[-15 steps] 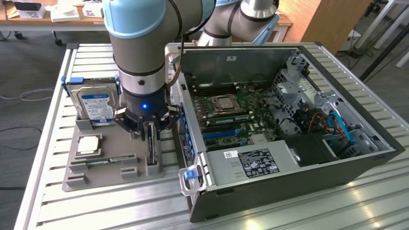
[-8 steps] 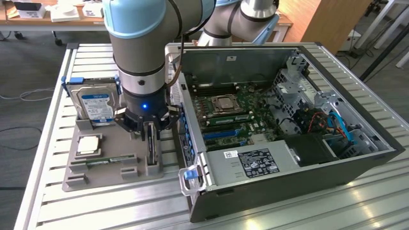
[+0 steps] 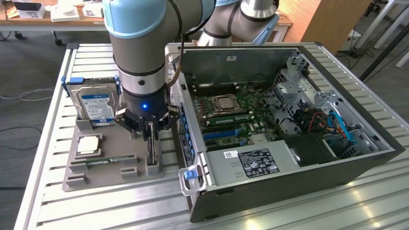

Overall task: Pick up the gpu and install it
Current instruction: 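Pick up the gpu and move the gpu toward the slot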

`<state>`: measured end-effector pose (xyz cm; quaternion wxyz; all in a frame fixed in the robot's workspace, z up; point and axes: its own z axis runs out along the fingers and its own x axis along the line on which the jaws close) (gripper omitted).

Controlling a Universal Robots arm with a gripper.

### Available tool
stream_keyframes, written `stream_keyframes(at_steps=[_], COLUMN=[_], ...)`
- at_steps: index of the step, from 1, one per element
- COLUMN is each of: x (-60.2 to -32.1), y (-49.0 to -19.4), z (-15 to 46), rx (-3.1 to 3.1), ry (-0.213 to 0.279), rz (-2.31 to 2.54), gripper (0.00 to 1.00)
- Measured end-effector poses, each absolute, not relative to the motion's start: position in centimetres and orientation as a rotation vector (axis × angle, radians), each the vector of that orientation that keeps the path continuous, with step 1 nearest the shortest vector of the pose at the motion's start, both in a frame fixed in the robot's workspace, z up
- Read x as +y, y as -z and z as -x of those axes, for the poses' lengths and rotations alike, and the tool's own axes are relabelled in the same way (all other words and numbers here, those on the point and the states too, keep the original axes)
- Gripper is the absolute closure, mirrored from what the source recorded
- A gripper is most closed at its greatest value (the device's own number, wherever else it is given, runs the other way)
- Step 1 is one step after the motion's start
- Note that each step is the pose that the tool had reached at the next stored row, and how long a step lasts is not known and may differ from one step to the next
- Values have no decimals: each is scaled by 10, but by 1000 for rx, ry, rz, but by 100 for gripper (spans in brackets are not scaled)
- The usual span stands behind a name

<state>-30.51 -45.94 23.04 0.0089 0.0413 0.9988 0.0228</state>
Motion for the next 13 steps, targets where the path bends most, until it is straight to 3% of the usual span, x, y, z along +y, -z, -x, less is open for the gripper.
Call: stream_keyframes(at_steps=[13], x=[-459], y=[-230], z=[305], rx=[3120], ry=[-71], rz=[-129], gripper=[73])
